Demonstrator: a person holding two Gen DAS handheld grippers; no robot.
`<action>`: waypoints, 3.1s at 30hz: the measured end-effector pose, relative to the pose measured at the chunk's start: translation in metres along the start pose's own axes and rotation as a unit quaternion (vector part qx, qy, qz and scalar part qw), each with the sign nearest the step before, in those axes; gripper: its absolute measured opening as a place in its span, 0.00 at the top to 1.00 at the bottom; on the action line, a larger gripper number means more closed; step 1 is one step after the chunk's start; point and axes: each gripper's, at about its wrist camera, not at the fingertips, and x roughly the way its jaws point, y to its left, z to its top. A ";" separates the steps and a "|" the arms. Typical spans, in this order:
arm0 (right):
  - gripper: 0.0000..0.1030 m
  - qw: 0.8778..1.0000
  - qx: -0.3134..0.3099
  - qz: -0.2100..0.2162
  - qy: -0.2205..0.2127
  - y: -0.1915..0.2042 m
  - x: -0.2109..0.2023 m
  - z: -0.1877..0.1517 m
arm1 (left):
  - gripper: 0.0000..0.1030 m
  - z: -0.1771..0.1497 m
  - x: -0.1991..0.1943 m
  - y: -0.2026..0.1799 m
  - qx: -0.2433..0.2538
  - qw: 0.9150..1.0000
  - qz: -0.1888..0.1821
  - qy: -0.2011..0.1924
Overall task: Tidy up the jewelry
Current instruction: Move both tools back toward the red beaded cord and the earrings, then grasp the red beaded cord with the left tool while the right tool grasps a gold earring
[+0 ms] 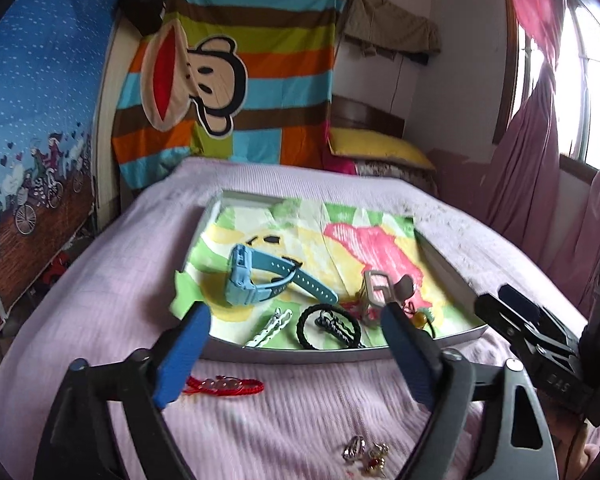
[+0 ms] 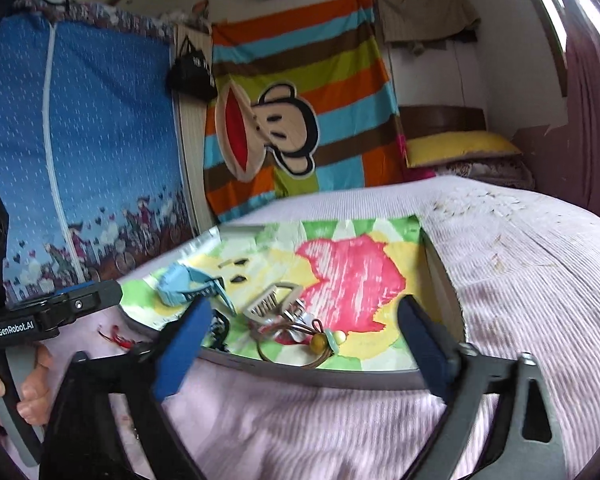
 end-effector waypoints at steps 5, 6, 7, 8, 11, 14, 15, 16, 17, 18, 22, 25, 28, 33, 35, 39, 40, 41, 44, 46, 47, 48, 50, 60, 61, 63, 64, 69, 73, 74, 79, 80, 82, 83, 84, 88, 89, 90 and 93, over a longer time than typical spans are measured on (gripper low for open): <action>0.01 1.000 0.005 -0.001 -0.027 0.007 -0.022 -0.003 | 0.00 -0.004 -0.022 0.003 0.001 0.999 0.009 -0.032; 0.01 1.000 0.005 -0.001 -0.031 0.008 -0.026 -0.003 | 0.00 -0.005 -0.025 0.004 0.004 0.999 0.010 -0.034; 0.01 0.999 0.005 -0.002 -0.034 0.010 -0.030 -0.004 | 0.00 -0.007 -0.029 0.005 0.008 0.999 0.015 -0.037; 0.01 0.999 0.005 -0.003 -0.036 0.012 -0.035 -0.005 | 0.00 -0.008 -0.032 0.005 0.011 0.999 0.019 -0.039; 0.01 0.999 0.008 -0.001 -0.045 0.018 -0.047 -0.008 | 0.00 -0.014 -0.041 0.007 0.022 0.998 0.029 -0.045; 0.01 0.999 0.008 0.000 -0.046 0.026 -0.058 -0.012 | 0.00 -0.019 -0.052 0.012 0.032 0.998 0.036 -0.048; 0.01 0.999 0.006 0.001 -0.047 0.029 -0.061 -0.013 | 0.00 -0.021 -0.056 0.014 0.034 0.998 0.038 -0.048; 0.01 0.999 0.005 0.001 -0.048 0.032 -0.064 -0.015 | 0.00 -0.023 -0.058 0.015 0.037 0.997 0.041 -0.049; 0.01 0.999 0.002 0.002 -0.048 0.035 -0.068 -0.016 | 0.00 -0.025 -0.062 0.017 0.038 0.997 0.042 -0.050; 0.01 0.999 0.000 0.003 -0.050 0.038 -0.071 -0.018 | 0.00 -0.027 -0.066 0.019 0.040 0.997 0.043 -0.051; 0.01 0.999 -0.005 0.005 -0.053 0.049 -0.082 -0.023 | 0.00 -0.032 -0.074 0.025 0.047 0.997 0.048 -0.050; 0.01 0.999 -0.009 0.003 -0.053 0.055 -0.087 -0.028 | 0.00 -0.037 -0.080 0.031 0.049 0.996 0.050 -0.050; 0.01 0.999 -0.016 0.001 -0.047 0.061 -0.088 -0.032 | 0.00 -0.039 -0.083 0.035 0.052 0.996 0.053 -0.049; 0.01 0.999 -0.033 0.003 -0.022 0.069 -0.079 -0.039 | 0.00 -0.044 -0.079 0.042 0.054 0.996 0.060 -0.034; 0.01 0.999 -0.038 0.003 -0.009 0.071 -0.074 -0.043 | 0.00 -0.045 -0.075 0.047 0.053 0.996 0.062 -0.024; 0.01 0.999 -0.036 0.007 0.017 0.071 -0.061 -0.047 | 0.00 -0.045 -0.065 0.054 0.047 0.997 0.059 0.000; 0.01 0.999 -0.036 0.008 0.025 0.071 -0.058 -0.048 | 0.00 -0.045 -0.063 0.056 0.044 0.997 0.057 0.006; 0.02 0.999 -0.034 0.010 0.032 0.070 -0.055 -0.050 | 0.00 -0.045 -0.061 0.057 0.043 0.997 0.056 0.009; 0.07 0.998 -0.030 0.010 0.059 0.068 -0.044 -0.054 | 0.00 -0.046 -0.052 0.060 0.038 0.997 0.058 0.022; 0.15 0.997 -0.028 0.015 0.074 0.068 -0.038 -0.057 | 0.00 -0.048 -0.047 0.061 0.035 0.997 0.056 0.032; 0.20 0.996 -0.028 0.018 0.083 0.068 -0.034 -0.059 | 0.00 -0.048 -0.045 0.061 0.035 0.997 0.056 0.035; 0.21 0.995 -0.027 0.021 0.094 0.067 -0.030 -0.062 | 0.00 -0.048 -0.043 0.061 0.035 0.997 0.056 0.038; 0.26 0.994 -0.028 0.026 0.105 0.067 -0.026 -0.065 | 0.00 -0.049 -0.041 0.061 0.036 0.997 0.053 0.042; 0.53 0.986 -0.054 0.068 0.143 0.080 -0.013 -0.075 | 0.06 -0.041 -0.024 0.060 0.028 0.997 0.034 0.064; 0.58 0.985 -0.057 0.072 0.146 0.082 -0.012 -0.076 | 0.07 -0.040 -0.020 0.060 0.026 0.997 0.032 0.067; 0.63 0.982 -0.059 0.085 0.157 0.084 -0.008 -0.078 | 0.09 -0.039 -0.013 0.059 0.027 0.997 0.030 0.073; 0.66 0.981 -0.059 0.089 0.161 0.084 -0.006 -0.079 | 0.11 -0.039 -0.010 0.058 0.028 0.996 0.029 0.076; 0.76 0.977 -0.060 0.105 0.173 0.087 -0.002 -0.081 | 0.19 -0.037 0.004 0.055 0.032 0.995 0.023 0.091; 0.78 0.976 -0.068 0.109 0.178 0.092 0.000 -0.082 | 0.20 -0.032 0.015 0.055 0.027 0.995 0.018 0.098; 0.78 0.975 -0.068 0.109 0.180 0.093 0.001 -0.081 | 0.21 -0.031 0.019 0.055 0.026 0.994 0.016 0.101; 0.79 0.975 -0.058 0.102 0.189 0.090 0.011 -0.078 | 0.35 -0.031 0.038 0.053 0.029 0.992 0.012 0.126; 0.81 0.975 -0.055 0.099 0.190 0.089 0.013 -0.078 | 0.38 -0.033 0.039 0.052 0.030 0.991 0.012 0.127; 0.82 0.975 -0.050 0.095 0.192 0.088 0.018 -0.077 | 0.45 -0.035 0.039 0.052 0.033 0.991 0.008 0.129; 0.83 0.975 -0.048 0.094 0.193 0.088 0.021 -0.077 | 0.52 -0.035 0.039 0.051 0.033 0.991 0.008 0.130; 0.83 0.976 -0.046 0.094 0.194 0.087 0.022 -0.077 | 0.61 -0.036 0.040 0.051 0.033 0.991 0.009 0.132; 0.83 0.976 -0.038 0.087 0.194 0.084 0.027 -0.076 | 0.76 -0.040 0.042 0.048 0.041 0.989 0.007 0.139; 0.83 0.976 -0.036 0.086 0.194 0.084 0.028 -0.076 | 0.79 -0.040 0.042 0.048 0.042 0.989 0.006 0.140; 0.83 0.977 -0.033 0.085 0.195 0.083 0.029 -0.076 | 0.83 -0.041 0.042 0.048 0.043 0.989 0.002 0.141; 0.83 0.976 -0.027 0.086 0.196 0.081 0.032 -0.077 | 0.87 -0.042 0.041 0.049 0.040 0.989 -0.004 0.142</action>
